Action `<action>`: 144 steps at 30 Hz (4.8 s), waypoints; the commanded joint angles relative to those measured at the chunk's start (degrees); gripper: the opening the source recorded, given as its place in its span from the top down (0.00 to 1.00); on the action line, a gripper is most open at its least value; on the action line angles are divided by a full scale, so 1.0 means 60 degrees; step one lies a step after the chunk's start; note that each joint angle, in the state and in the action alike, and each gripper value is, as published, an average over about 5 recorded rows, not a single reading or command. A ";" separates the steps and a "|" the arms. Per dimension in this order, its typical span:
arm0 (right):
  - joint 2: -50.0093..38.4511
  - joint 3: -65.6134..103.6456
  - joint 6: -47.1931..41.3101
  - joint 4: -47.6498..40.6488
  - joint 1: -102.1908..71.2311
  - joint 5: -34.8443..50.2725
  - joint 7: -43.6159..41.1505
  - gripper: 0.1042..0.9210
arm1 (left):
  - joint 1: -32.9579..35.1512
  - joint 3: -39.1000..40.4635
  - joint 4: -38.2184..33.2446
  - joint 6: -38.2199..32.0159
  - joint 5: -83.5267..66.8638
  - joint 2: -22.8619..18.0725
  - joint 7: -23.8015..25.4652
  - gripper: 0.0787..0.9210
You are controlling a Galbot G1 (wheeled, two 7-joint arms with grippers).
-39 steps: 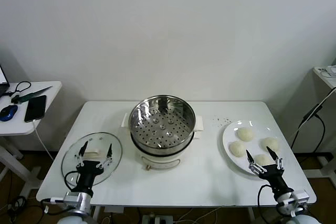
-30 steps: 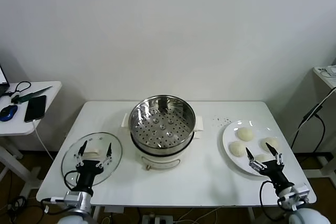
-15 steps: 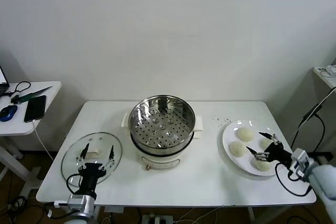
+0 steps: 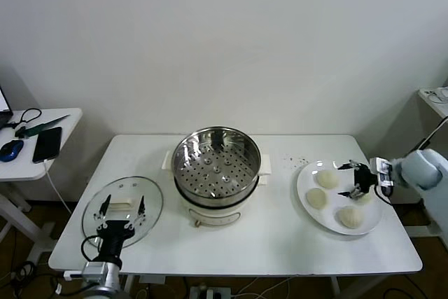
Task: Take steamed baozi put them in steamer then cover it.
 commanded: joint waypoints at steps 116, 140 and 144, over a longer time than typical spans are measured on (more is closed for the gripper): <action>0.8572 -0.6129 0.6420 -0.2468 0.5176 -0.4672 -0.0480 0.31 | 0.0702 -0.0340 0.0202 0.0304 -0.1121 -0.0052 -0.0536 0.12; 0.7077 -0.6474 0.6199 -0.0924 0.6334 -0.2772 -0.0931 0.12 | 0.0778 -0.0359 0.0236 0.0372 -0.1173 -0.0034 -0.0617 0.12; 0.5984 -0.7001 0.5690 0.0156 0.7273 -0.1227 -0.1173 0.12 | 0.0766 -0.0330 0.0185 0.0418 -0.1173 -0.0044 -0.0629 0.12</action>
